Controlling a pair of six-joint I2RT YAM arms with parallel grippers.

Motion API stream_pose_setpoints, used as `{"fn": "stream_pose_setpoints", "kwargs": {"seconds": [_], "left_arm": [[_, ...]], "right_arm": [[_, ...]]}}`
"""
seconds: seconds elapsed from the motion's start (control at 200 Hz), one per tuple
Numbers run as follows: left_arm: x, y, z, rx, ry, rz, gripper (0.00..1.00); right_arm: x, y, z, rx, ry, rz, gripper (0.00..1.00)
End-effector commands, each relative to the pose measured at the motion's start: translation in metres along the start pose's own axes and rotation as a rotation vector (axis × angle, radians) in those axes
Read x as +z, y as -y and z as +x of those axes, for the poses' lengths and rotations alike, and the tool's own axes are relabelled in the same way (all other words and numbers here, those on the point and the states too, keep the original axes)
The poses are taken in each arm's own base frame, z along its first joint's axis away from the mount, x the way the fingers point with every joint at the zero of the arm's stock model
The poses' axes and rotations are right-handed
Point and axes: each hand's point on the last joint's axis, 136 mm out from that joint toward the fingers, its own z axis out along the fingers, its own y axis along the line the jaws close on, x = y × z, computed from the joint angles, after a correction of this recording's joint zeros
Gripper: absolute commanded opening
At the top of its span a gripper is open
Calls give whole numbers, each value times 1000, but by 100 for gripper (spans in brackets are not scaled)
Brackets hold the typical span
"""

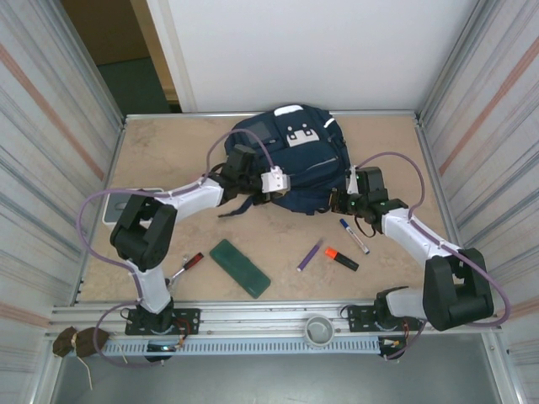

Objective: Pack books, pencil case, and school supplies into a backpack

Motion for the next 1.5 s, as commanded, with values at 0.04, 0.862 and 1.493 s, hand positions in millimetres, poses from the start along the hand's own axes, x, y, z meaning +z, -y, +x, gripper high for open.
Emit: {"fn": "stream_pose_setpoints", "kwargs": {"seconds": [0.04, 0.862, 1.493], "left_arm": [[-19, -20, -3, -44, 1, -77, 19], [14, 11, -46, -126, 53, 138, 4], [-12, 12, -21, -167, -5, 58, 46]], "right_arm": [[-3, -29, -19, -54, 64, -66, 0], [-14, -64, -19, -124, 89, -116, 0], [-14, -51, -30, -83, 88, -133, 0]]}}
